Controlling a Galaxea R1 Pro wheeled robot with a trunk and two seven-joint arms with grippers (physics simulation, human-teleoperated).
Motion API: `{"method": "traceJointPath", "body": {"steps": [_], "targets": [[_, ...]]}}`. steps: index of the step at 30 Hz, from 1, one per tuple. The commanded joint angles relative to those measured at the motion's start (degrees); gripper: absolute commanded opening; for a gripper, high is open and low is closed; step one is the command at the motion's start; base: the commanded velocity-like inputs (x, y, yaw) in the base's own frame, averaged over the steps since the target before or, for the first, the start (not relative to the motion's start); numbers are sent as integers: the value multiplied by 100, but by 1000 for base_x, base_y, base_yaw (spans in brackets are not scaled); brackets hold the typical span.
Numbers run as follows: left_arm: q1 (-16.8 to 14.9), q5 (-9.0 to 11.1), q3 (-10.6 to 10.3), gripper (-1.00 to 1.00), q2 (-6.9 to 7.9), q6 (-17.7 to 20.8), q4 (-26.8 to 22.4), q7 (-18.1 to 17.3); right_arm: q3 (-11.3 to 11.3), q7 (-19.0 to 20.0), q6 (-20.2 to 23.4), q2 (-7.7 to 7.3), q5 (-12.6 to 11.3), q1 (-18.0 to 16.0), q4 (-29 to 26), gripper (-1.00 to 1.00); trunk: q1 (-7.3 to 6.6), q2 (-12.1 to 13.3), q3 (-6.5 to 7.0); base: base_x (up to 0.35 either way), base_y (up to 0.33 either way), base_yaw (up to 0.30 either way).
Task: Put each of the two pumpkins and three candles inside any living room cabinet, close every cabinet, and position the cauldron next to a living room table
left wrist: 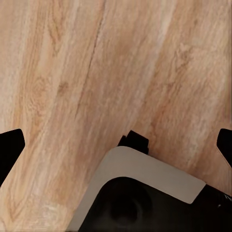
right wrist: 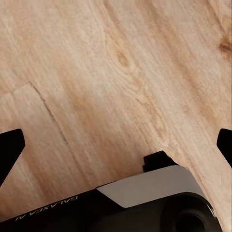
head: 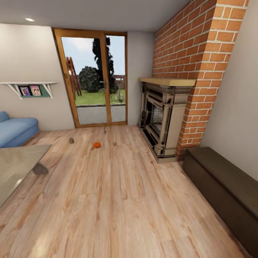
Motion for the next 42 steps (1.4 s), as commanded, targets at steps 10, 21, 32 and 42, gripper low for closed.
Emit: {"method": "traceJointPath", "body": {"steps": [10,21,32,42], "targets": [[47,35,-58,100,-98,-14,-2,25,44,-11,-33,2,-34,-8,19,100,3,-3,-6,284,0,0],[59,-33,-66,100,-154,-17,-2,25,44,-7,-270,5,-28,-8,20,100,3,-3,-6,281,0,0],[59,-28,-67,100,-156,-17,-2,25,44,-1,-289,-9,-28,-8,28,100,3,-3,-6,288,0,0],[60,-27,-67,100,-158,-20,-2,25,44,2,-289,-10,-28,-8,28,100,3,-3,-6,292,0,27]]}}
